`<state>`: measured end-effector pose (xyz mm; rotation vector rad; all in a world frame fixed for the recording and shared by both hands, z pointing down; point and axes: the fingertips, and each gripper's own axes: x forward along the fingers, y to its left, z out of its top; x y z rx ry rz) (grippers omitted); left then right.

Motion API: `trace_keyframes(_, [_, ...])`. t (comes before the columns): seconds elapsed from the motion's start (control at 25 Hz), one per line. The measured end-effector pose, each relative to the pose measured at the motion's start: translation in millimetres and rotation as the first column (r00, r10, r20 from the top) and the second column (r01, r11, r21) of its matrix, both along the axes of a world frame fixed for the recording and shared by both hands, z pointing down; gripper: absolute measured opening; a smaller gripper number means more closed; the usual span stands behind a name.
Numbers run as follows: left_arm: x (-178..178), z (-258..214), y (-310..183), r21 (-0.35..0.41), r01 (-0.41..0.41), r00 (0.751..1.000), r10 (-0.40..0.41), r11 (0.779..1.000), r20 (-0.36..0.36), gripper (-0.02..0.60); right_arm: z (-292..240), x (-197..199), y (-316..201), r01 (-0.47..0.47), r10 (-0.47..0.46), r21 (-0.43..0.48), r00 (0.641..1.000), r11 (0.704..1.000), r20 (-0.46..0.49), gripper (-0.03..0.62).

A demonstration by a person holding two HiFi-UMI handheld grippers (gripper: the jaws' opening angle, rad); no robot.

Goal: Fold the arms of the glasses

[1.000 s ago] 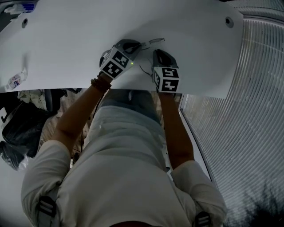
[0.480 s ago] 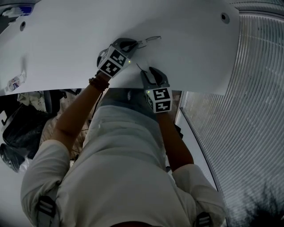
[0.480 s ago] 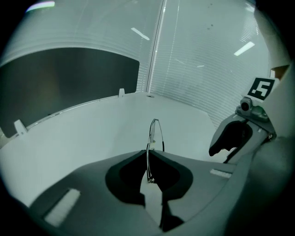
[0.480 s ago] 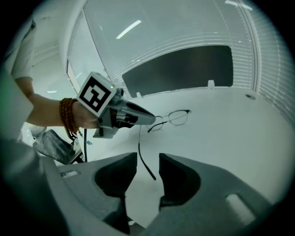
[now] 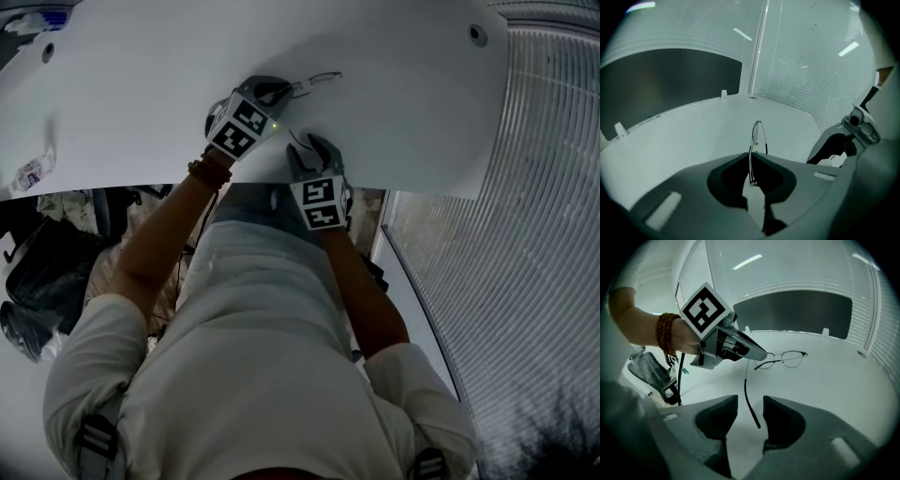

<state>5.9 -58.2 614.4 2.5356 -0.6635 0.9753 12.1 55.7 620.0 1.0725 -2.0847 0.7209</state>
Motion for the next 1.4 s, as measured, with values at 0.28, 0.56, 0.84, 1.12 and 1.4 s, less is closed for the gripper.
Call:
trace_keyframes(0.28, [1,0,1,0.000,-0.015,1.000,0.015,1.000,-0.004,0.023,7,13,-8,-0.037,0.037,-0.009,0.999,0.999,-0.030,0.166])
trace_keyframes(0.56, [1,-3,2,-0.001,-0.028,1.000,0.028,1.000,-0.006,0.023,5,38,-28,-0.065,0.065,0.002,0.995,0.998,-0.073,0.166])
trace_keyframes(0.84, [1,-1,7,-0.003,-0.037,0.999,0.037,0.999,-0.004,0.023,6,59,-60,-0.070,0.074,0.035,0.991,0.997,-0.112,0.166])
trace_keyframes(1.12, [3,1,12,-0.002,-0.049,0.999,0.049,0.999,0.002,0.022,12,68,-82,-0.057,0.064,0.050,0.987,0.997,-0.150,0.166])
trace_keyframes(1.4, [6,0,14,0.004,-0.060,0.998,0.060,0.998,-0.003,0.025,15,68,-96,-0.029,0.040,0.068,0.983,0.997,-0.179,0.166])
